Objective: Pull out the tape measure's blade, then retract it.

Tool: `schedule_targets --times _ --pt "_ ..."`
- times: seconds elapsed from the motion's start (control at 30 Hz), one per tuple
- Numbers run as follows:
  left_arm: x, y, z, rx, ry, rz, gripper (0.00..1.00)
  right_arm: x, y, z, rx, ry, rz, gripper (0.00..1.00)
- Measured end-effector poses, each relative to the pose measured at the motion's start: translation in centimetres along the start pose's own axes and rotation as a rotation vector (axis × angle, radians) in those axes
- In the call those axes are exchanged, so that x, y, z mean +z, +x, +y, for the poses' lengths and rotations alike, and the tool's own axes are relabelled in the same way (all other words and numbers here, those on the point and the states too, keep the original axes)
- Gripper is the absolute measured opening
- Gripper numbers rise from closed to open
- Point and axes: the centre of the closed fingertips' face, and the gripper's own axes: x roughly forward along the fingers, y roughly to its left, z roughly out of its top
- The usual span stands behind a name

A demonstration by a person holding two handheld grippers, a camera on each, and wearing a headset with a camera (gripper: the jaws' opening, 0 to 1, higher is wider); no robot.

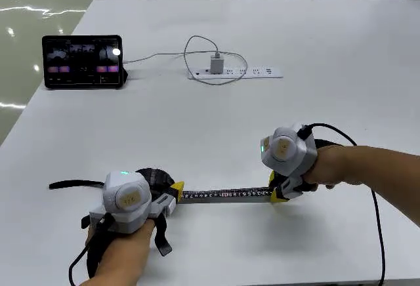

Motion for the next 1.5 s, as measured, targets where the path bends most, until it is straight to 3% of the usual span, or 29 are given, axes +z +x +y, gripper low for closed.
schedule_targets --times 0.53,0.83,1.5 --pt "0.0 -0.1 0.0 0.001 0.004 0.0 0.65 0.6 0.3 0.0 0.003 -0.027 0.0 0.11" --pt "-0.1 -0.1 -0.1 -0.003 -0.003 0.002 0.64 1.1 0.4 0.0 0.0 0.011 0.0 0.11" --pt "0.0 -0.1 -0.1 -0.013 -0.011 0.004 0.64 1.7 0.6 0.0 -0.001 0.019 0.019 0.11"
